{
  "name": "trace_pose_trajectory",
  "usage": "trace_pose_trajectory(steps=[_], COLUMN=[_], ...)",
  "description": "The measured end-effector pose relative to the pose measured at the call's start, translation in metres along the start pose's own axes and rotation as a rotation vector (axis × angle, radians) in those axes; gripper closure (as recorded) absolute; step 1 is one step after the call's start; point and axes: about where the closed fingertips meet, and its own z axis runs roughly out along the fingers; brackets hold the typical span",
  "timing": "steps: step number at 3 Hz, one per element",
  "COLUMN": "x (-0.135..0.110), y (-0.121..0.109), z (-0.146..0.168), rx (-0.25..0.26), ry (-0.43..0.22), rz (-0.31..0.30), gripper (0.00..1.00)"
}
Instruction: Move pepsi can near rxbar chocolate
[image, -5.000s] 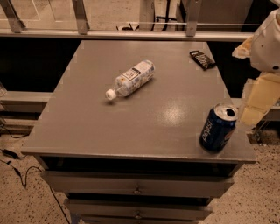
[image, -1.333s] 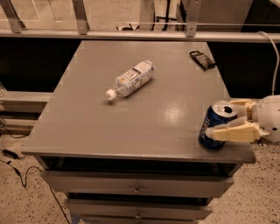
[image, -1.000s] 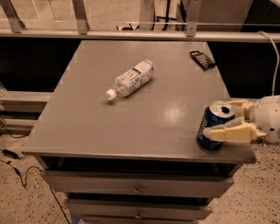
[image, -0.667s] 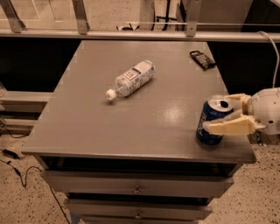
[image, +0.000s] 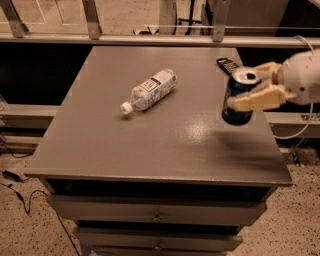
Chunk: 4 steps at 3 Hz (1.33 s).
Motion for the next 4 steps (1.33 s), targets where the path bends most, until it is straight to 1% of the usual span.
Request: trace_pose_trajectory(steps=[1,2,3,4], x=[-0.045,-0.045,-0.041,-0.03], y=[-0.02,-0.02,-0.036,-0.074], z=[-0.007,-0.008,-0.006,-0.003], rx=[0.032,0.035,0.073,0.126], ry=[-0.024,-0.024,-0.025,-0.026], rz=[-0.079,-0.079,-0.094,-0.119], gripper=[1.0,1.0,1.0,1.0])
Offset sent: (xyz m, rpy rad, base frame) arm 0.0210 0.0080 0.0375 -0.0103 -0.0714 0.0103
